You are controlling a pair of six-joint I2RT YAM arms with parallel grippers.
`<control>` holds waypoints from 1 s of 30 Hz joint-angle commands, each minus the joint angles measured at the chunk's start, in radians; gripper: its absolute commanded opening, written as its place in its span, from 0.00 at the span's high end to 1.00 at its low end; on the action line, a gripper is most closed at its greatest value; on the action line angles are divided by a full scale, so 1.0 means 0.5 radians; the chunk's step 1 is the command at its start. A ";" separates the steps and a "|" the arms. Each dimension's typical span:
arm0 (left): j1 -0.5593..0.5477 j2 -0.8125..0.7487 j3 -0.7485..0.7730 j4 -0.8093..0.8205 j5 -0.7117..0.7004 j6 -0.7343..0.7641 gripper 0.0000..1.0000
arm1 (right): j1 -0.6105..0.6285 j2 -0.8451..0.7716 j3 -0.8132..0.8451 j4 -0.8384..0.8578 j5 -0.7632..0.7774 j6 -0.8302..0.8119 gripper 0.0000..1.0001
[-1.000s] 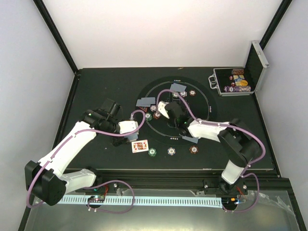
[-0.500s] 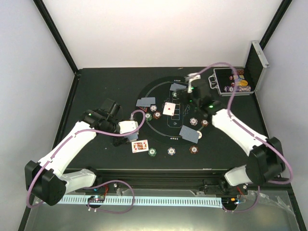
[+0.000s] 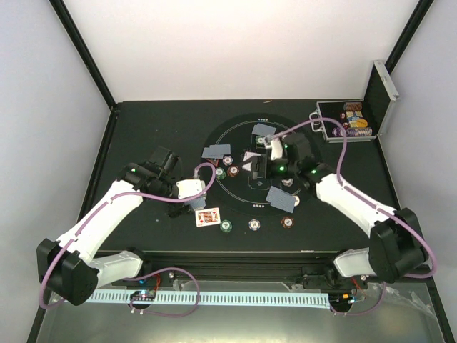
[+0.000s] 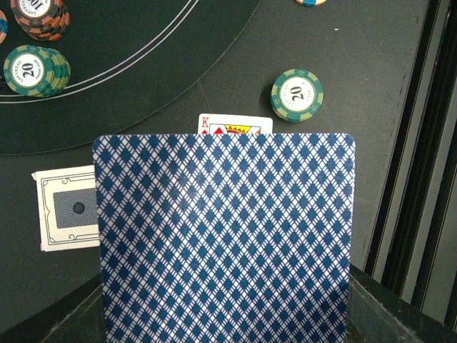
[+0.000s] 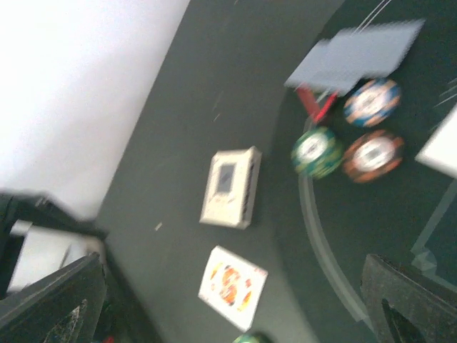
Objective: Distribute texas hold em gaming equipment
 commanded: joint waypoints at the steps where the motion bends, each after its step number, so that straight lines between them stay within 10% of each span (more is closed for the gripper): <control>1: 0.004 -0.032 0.066 -0.001 0.066 -0.006 0.98 | 0.243 -0.070 -0.096 0.141 -0.198 0.309 0.00; 12: 0.005 0.007 0.106 -0.005 0.129 -0.011 0.98 | 0.696 0.207 -0.264 0.968 -0.336 0.931 0.16; 30: 0.006 -0.001 0.107 -0.008 0.110 -0.005 0.98 | 0.824 0.698 0.002 1.227 -0.481 1.151 0.30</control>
